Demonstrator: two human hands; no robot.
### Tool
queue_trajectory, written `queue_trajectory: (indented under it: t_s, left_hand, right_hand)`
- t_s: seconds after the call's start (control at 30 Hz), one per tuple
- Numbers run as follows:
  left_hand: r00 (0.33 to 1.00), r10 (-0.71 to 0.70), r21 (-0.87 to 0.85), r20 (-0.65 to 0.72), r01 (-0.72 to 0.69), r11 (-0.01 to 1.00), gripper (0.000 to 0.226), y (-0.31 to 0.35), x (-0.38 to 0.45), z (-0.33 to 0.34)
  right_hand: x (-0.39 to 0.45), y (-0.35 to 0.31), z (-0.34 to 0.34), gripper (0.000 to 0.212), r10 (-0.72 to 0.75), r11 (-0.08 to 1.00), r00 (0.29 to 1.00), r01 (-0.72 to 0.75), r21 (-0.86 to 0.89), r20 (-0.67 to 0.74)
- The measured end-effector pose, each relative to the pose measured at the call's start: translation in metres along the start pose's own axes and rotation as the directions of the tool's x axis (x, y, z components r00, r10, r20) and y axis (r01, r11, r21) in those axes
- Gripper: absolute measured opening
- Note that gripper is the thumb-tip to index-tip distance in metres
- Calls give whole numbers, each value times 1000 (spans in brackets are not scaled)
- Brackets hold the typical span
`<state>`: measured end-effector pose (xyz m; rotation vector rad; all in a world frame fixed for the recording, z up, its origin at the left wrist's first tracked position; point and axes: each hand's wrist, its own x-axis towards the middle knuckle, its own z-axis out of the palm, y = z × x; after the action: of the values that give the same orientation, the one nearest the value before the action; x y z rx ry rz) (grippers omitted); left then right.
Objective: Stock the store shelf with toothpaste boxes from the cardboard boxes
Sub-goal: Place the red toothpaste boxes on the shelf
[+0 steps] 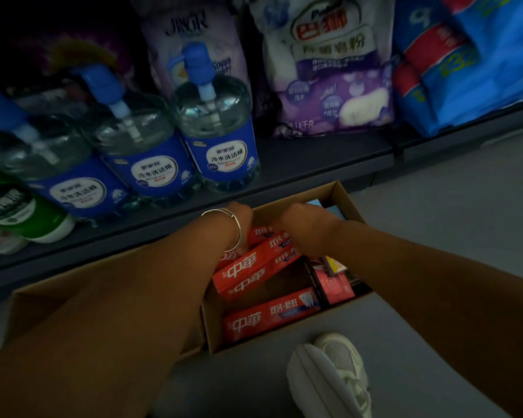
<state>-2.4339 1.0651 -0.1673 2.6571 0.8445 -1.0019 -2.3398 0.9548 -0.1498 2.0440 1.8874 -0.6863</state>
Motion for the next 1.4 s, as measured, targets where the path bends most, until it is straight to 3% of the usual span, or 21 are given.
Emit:
queue_trajectory:
  t_s: [0.53,0.67,0.9,1.4]
  left_hand:
    - [969,-94,137,-227,127,982,46,4,-156,-127]
    - [955,-89,167,-283,140,976,45,9,-197,-154]
    - [905,-126,73,-407,170,983,38,0,-247,-194]
    - [755,-155,-129,-637,94,987,50,-7,-299,-262]
  right_hand:
    - [-108,-15,-120,40,-4,999,933,-14,-47,-359]
    - [-136,-18,-153,49,18,1000,922,-22,-6,-386]
    - [-183,-26,-201,50,16,1000,891,-12,12,-454]
    - [-219,-29,-271,53,24,999,820,0,41,-572]
